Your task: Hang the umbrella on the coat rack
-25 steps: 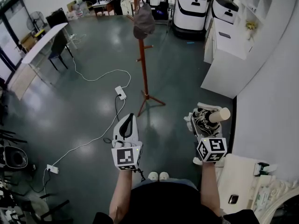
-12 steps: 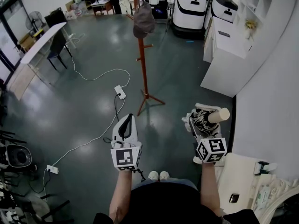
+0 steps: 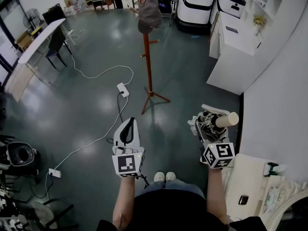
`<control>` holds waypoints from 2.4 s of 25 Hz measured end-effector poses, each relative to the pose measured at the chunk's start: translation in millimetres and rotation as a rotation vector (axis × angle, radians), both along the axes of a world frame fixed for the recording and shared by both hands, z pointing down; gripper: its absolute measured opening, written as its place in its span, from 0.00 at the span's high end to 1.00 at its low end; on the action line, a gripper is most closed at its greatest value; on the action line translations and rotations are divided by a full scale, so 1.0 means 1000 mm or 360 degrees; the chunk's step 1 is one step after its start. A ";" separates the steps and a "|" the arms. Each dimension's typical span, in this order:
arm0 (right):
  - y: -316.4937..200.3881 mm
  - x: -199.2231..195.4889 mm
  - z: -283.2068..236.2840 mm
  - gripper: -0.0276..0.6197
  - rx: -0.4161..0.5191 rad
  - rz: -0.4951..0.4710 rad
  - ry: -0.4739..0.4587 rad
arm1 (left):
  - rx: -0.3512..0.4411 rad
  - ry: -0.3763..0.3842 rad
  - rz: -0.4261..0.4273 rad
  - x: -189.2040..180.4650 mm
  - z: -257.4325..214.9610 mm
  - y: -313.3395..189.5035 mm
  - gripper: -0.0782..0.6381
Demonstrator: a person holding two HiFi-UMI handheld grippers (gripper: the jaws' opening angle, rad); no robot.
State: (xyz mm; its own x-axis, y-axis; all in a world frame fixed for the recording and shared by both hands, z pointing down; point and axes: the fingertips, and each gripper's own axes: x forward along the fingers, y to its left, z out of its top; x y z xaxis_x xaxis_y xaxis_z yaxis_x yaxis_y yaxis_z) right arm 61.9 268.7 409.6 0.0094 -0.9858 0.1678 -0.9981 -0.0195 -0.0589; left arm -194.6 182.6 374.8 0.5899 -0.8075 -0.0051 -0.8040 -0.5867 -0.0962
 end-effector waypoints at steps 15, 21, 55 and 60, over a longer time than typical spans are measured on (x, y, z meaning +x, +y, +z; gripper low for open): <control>-0.013 -0.006 0.020 0.46 -0.0028 0.0036 -0.0002 | -0.0029 -0.0010 0.0046 -0.007 0.018 -0.026 0.88; -0.044 0.004 0.022 0.46 -0.0027 0.0014 0.0004 | -0.0031 -0.0012 0.0031 0.001 0.022 -0.051 0.88; -0.422 0.108 0.064 0.46 -0.0206 -0.0666 0.0014 | -0.0070 0.0049 -0.0492 0.114 0.021 -0.374 0.88; -0.454 0.107 0.065 0.46 -0.0211 -0.0741 0.0026 | -0.0052 0.0045 -0.0534 0.118 0.018 -0.395 0.88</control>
